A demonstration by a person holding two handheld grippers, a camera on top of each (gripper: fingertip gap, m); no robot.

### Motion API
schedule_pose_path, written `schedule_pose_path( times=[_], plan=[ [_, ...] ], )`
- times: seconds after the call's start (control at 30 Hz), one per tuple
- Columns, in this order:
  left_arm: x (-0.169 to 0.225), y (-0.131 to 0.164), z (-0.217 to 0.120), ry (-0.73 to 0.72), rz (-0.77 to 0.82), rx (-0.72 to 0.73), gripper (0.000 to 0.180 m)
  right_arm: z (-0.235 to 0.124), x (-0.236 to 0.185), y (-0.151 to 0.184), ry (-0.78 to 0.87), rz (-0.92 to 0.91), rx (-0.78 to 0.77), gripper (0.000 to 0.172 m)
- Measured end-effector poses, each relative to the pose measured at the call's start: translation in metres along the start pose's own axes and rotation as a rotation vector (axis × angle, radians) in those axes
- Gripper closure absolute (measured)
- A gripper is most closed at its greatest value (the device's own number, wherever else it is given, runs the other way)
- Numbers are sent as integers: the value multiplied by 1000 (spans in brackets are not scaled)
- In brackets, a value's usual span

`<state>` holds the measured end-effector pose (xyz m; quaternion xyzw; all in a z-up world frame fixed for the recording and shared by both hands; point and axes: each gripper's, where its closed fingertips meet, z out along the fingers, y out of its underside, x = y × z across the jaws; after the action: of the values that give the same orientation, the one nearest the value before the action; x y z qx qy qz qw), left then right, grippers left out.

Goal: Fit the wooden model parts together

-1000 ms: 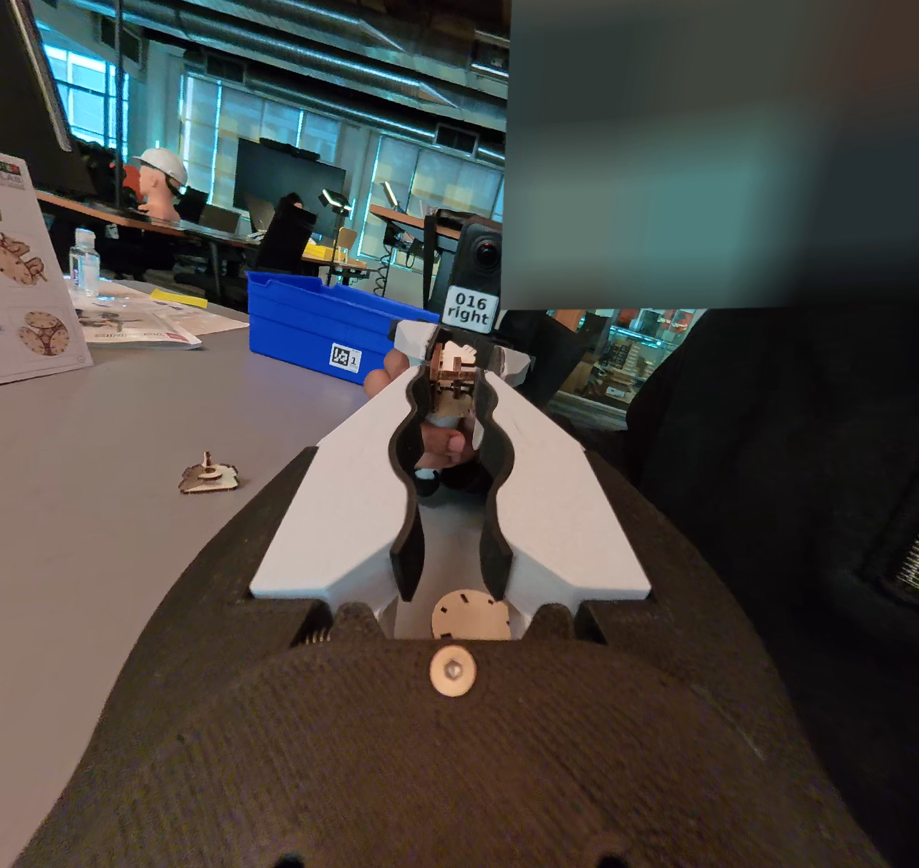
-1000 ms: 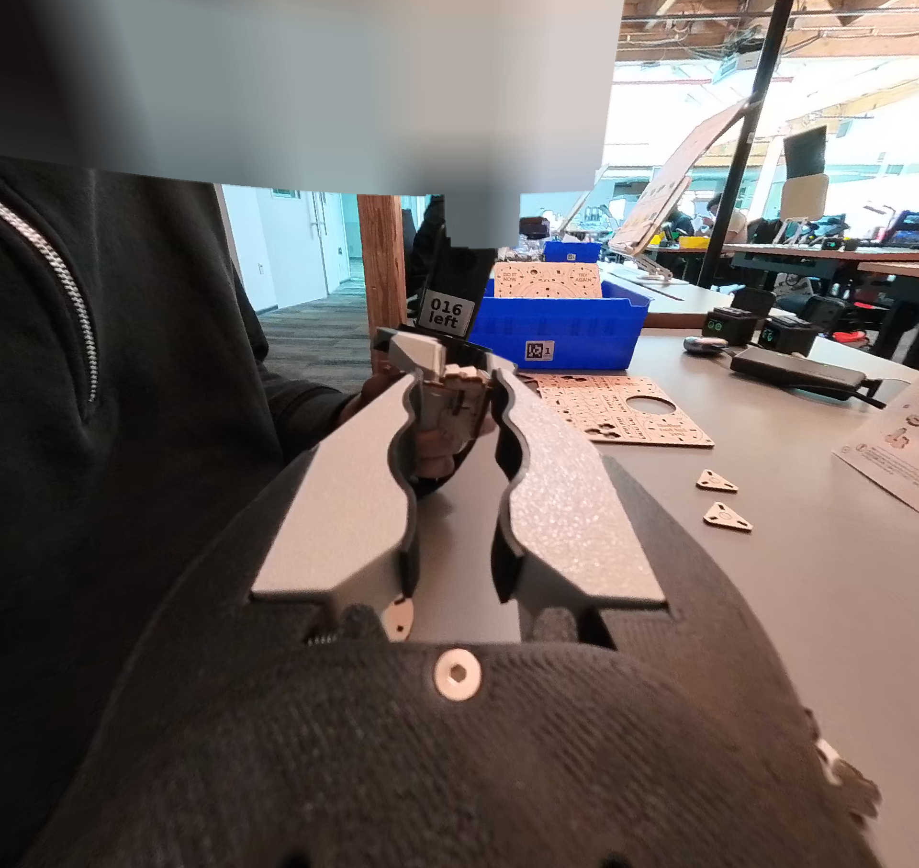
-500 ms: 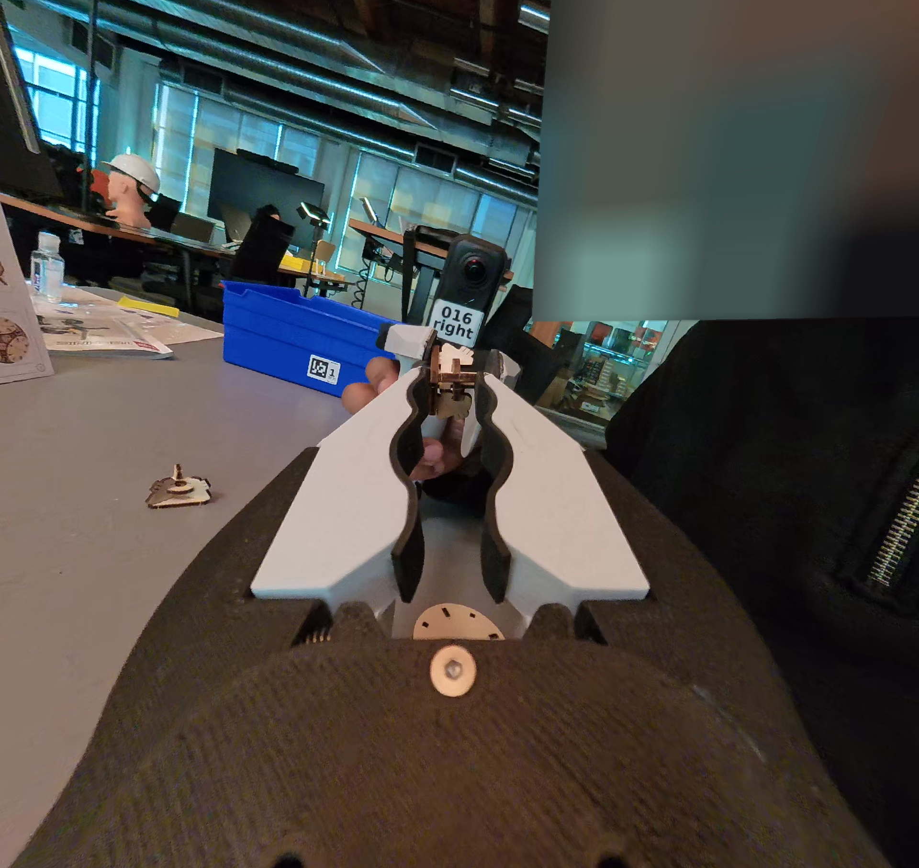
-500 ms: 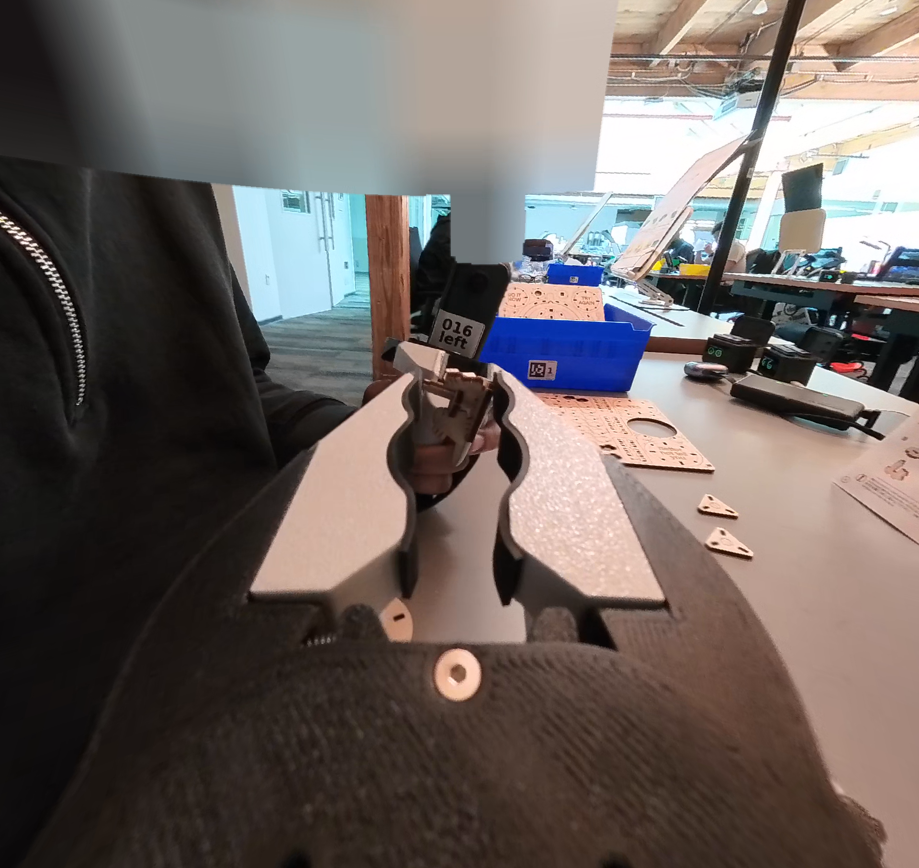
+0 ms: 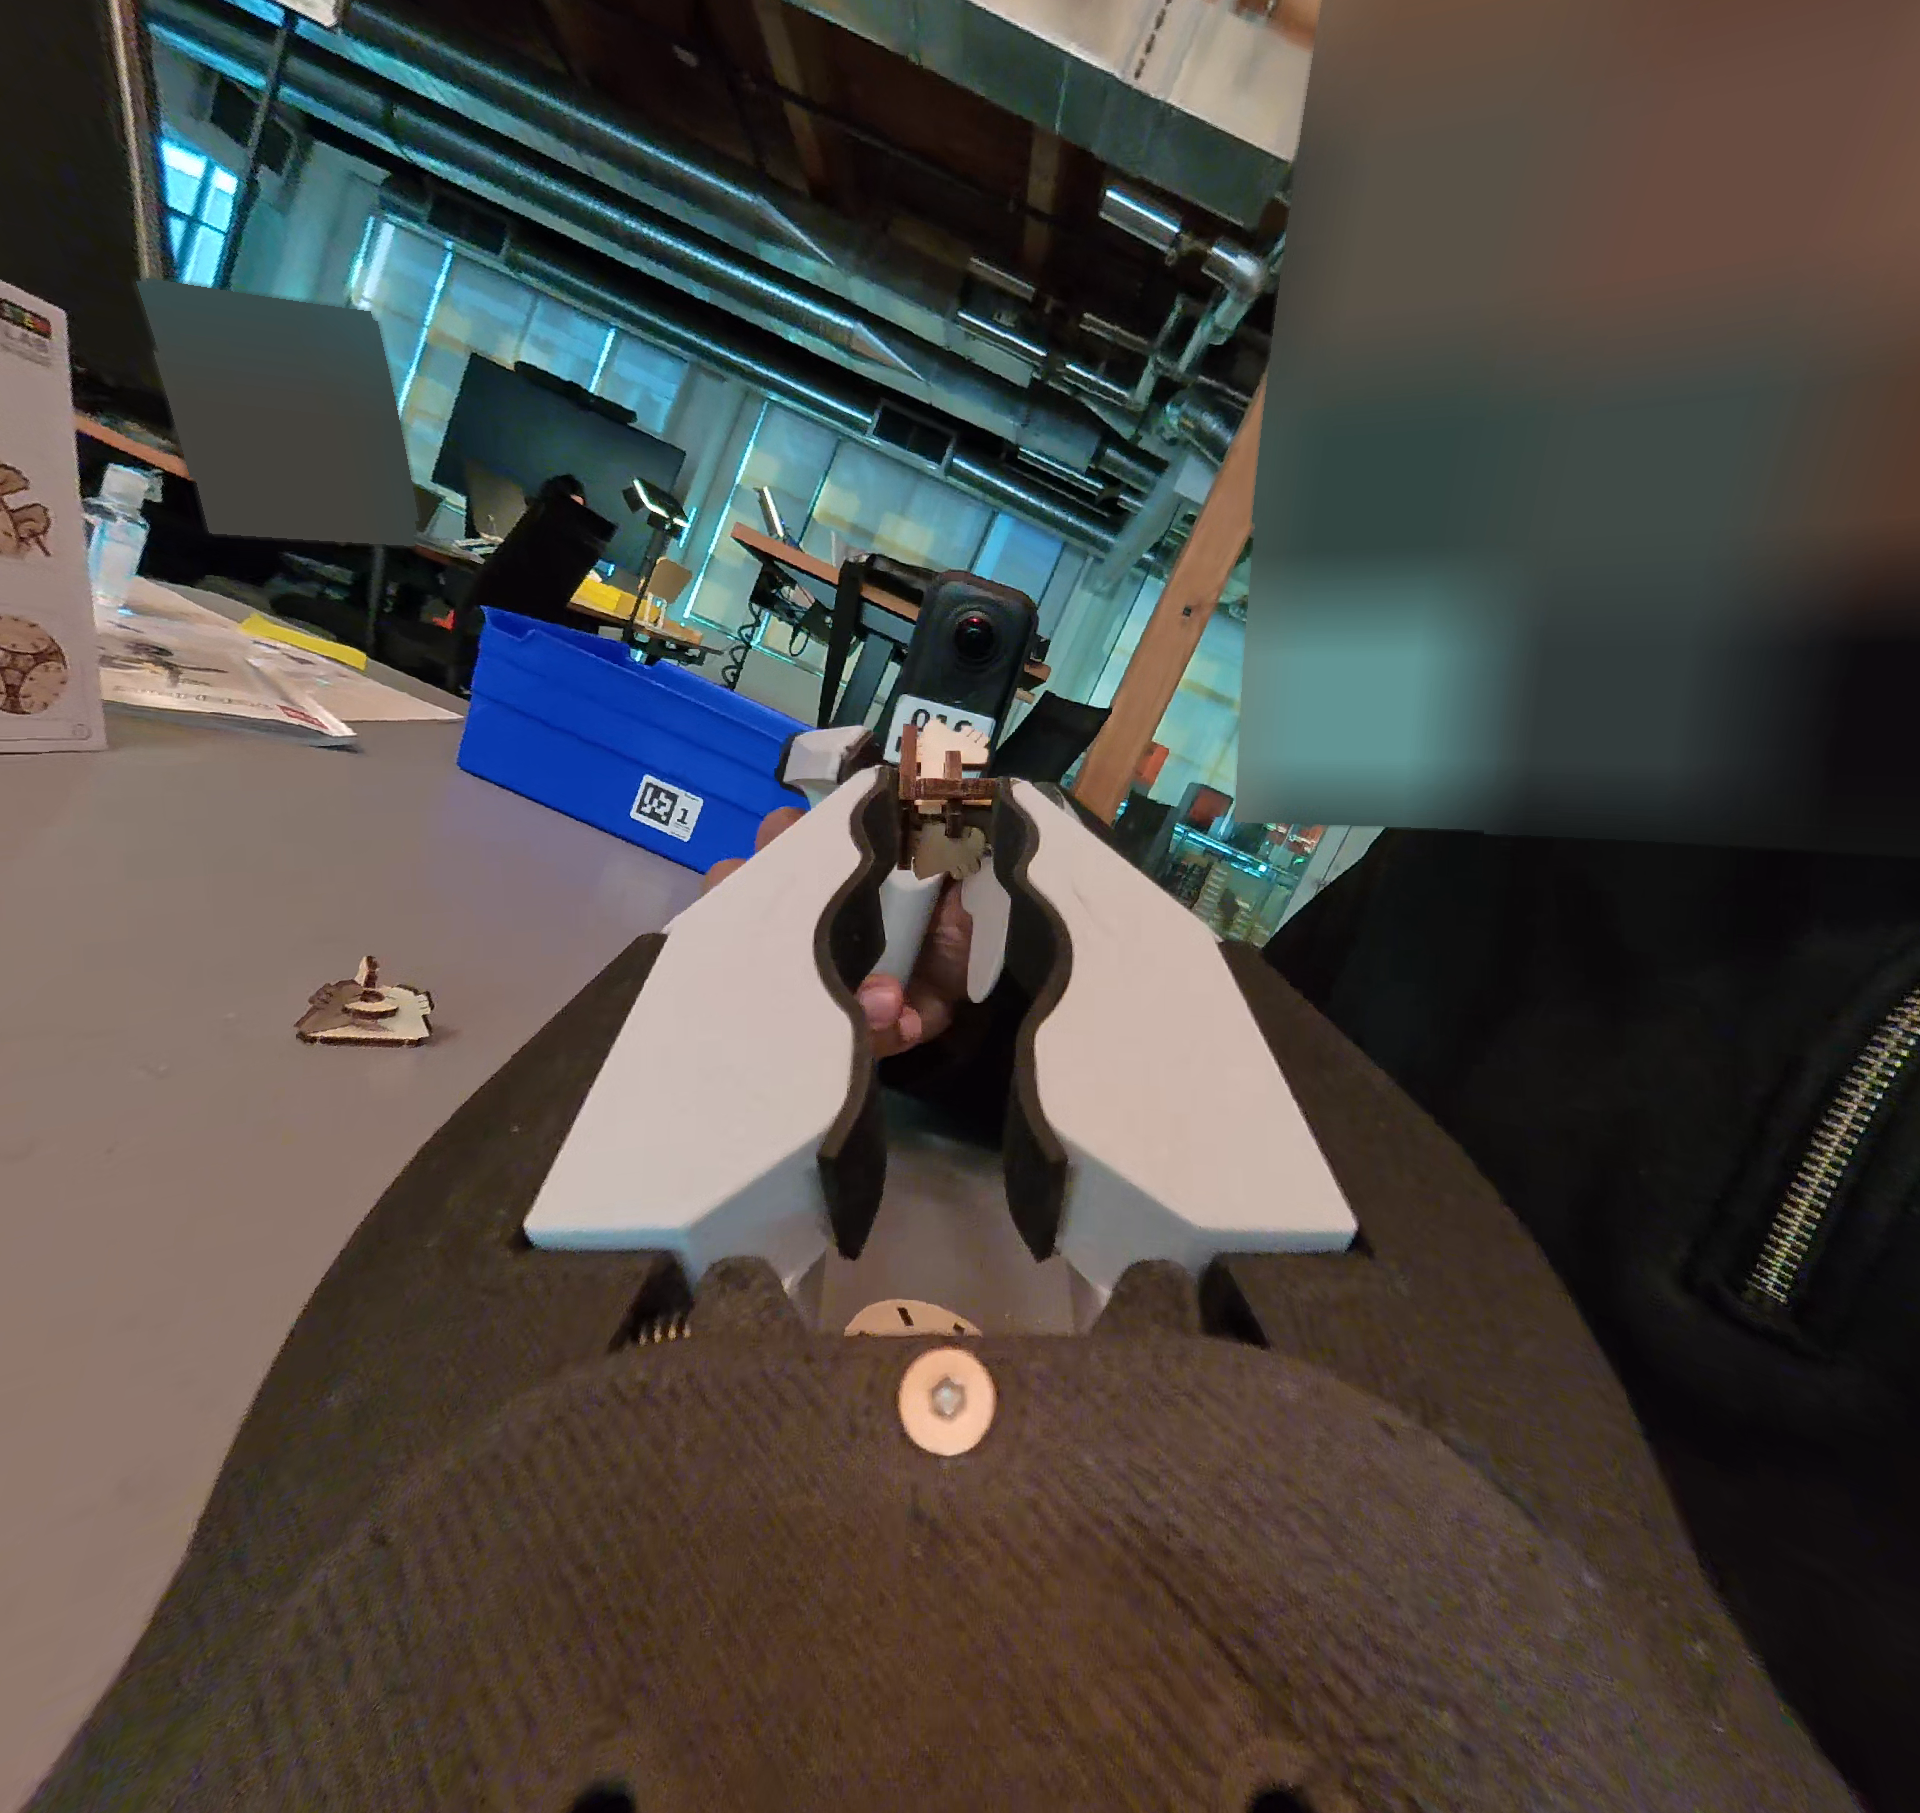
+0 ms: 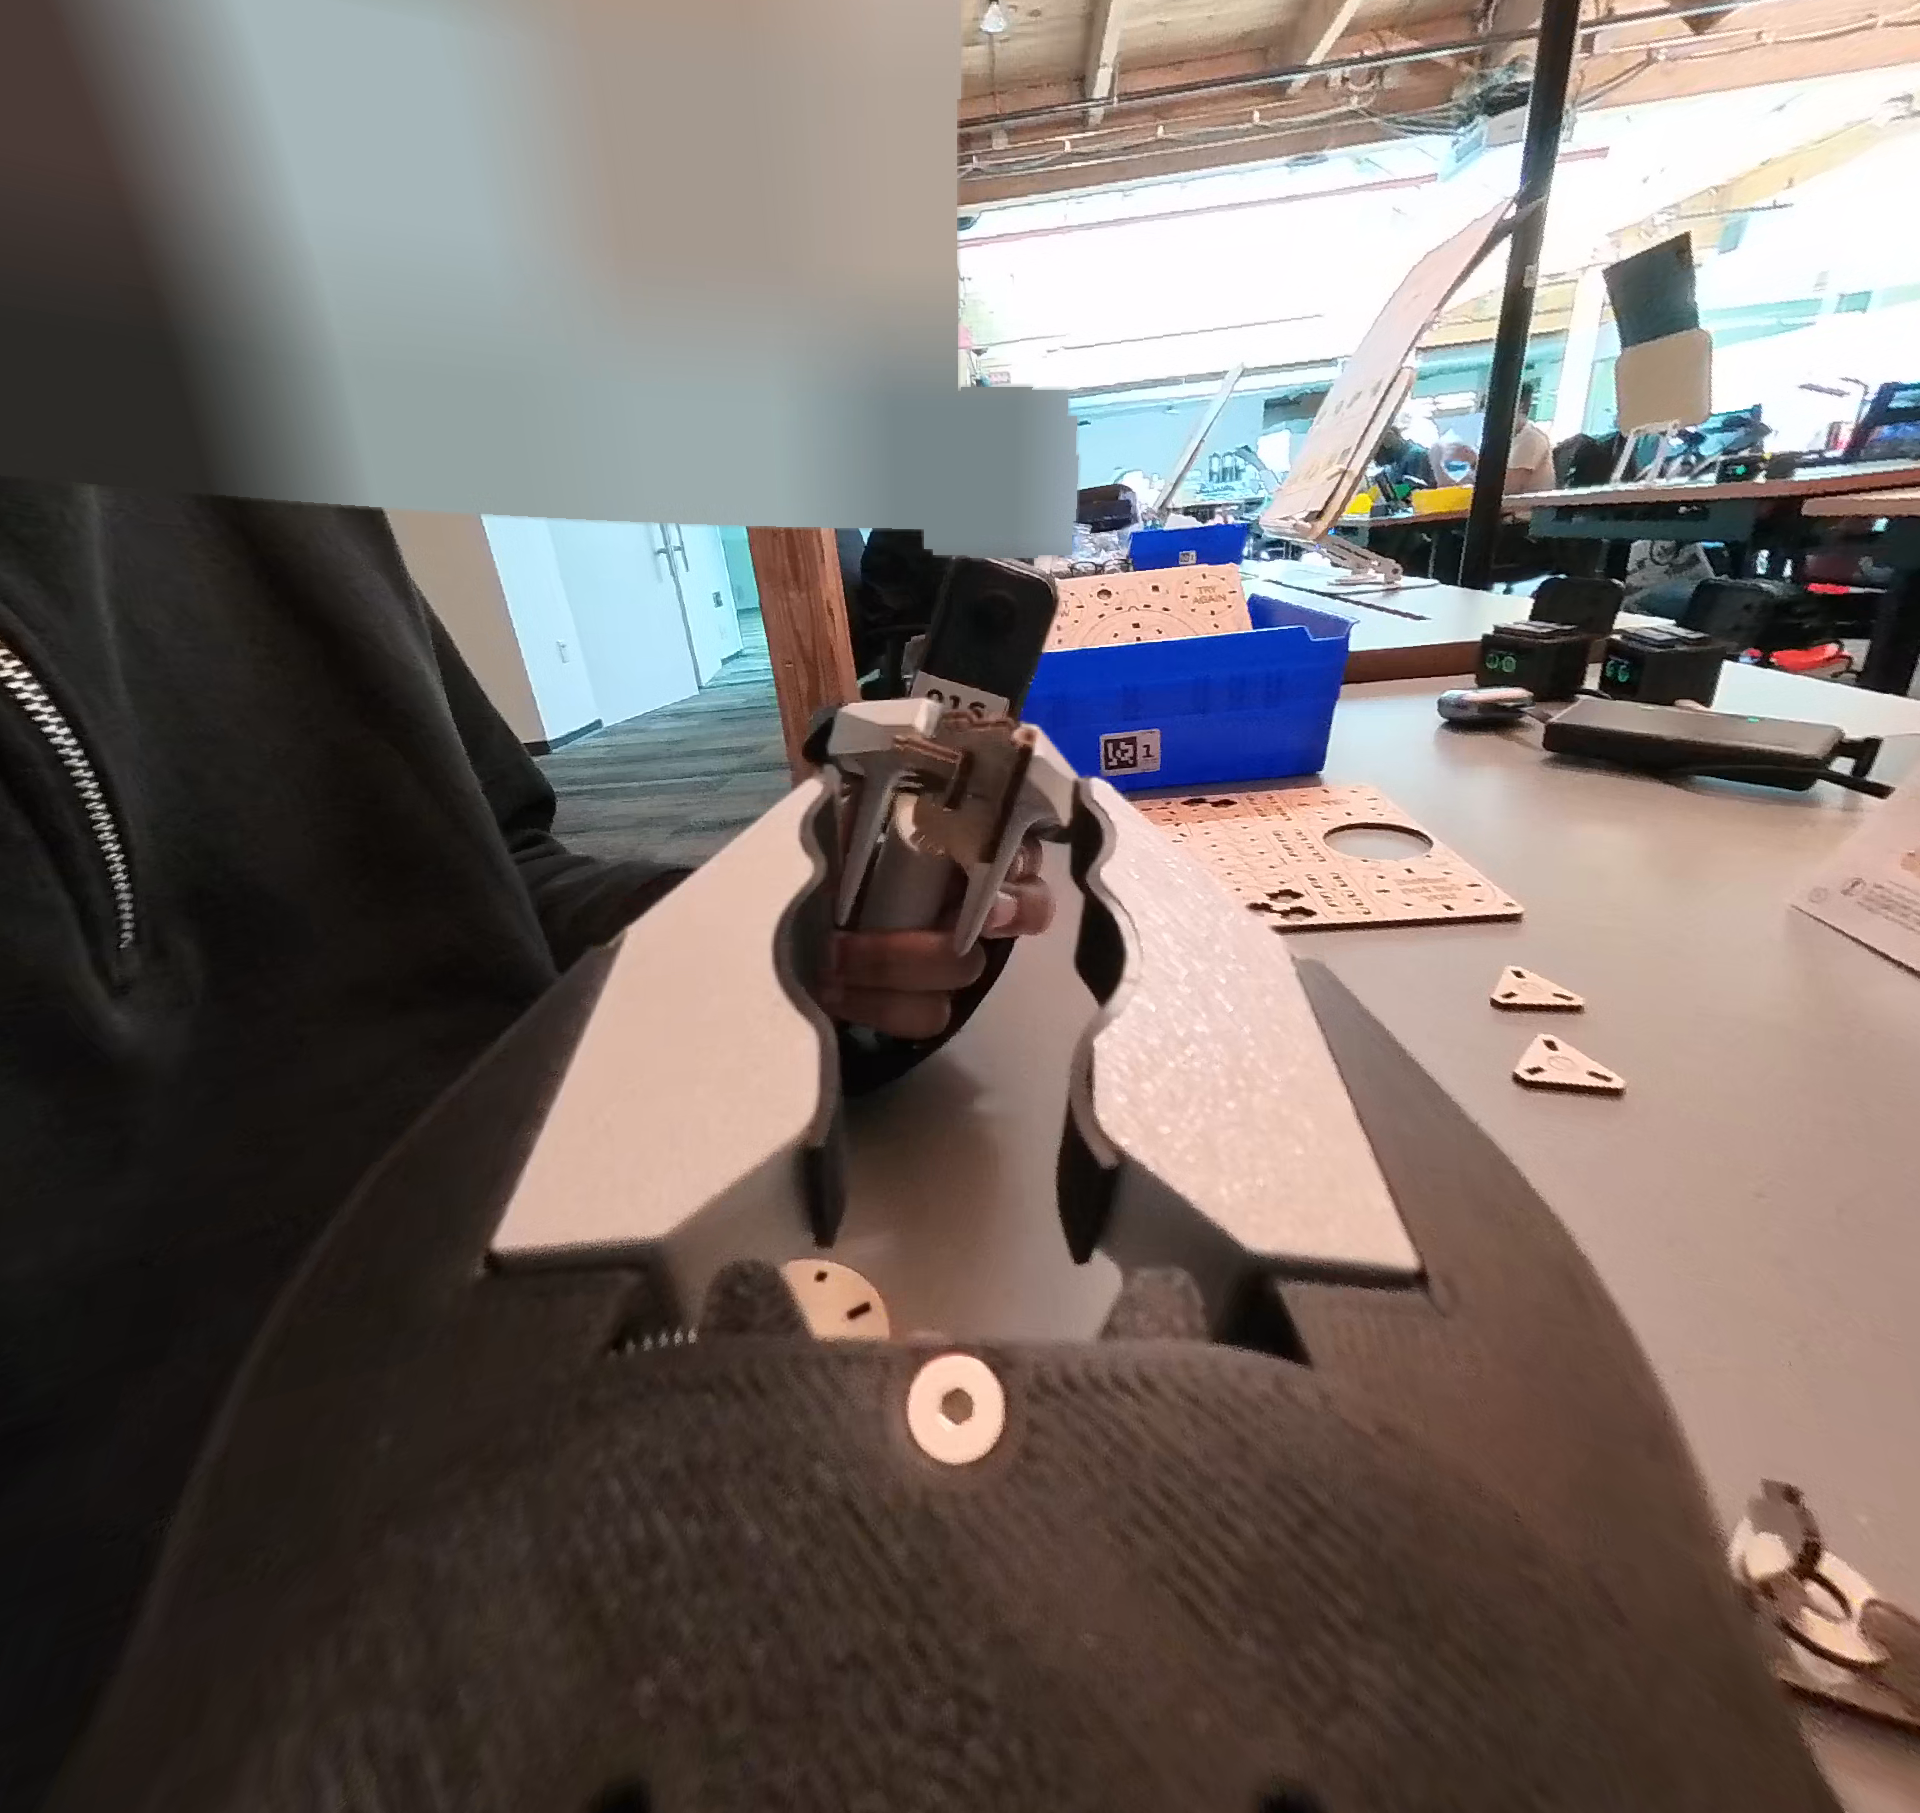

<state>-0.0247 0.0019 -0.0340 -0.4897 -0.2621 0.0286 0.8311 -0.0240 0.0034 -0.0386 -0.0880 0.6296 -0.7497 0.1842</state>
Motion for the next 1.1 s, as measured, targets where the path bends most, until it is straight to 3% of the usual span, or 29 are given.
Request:
schedule_pose_path(
  times=[0.3,0.57,0.77,1.1],
  plan=[
    [1,2,3,9,1,-10,166,2,0,4,13,-39,-20,151],
    [-1,0,4,39,-88,21,165,0,2,0,50,-118,-12,152],
    [-14,-7,-2,-38,-97,71,143,-6,15,-8,140,-164,10,154],
    [-25,9,4,-173,16,-47,137,1,24,24,225,-355,-195,154]
  ],
)
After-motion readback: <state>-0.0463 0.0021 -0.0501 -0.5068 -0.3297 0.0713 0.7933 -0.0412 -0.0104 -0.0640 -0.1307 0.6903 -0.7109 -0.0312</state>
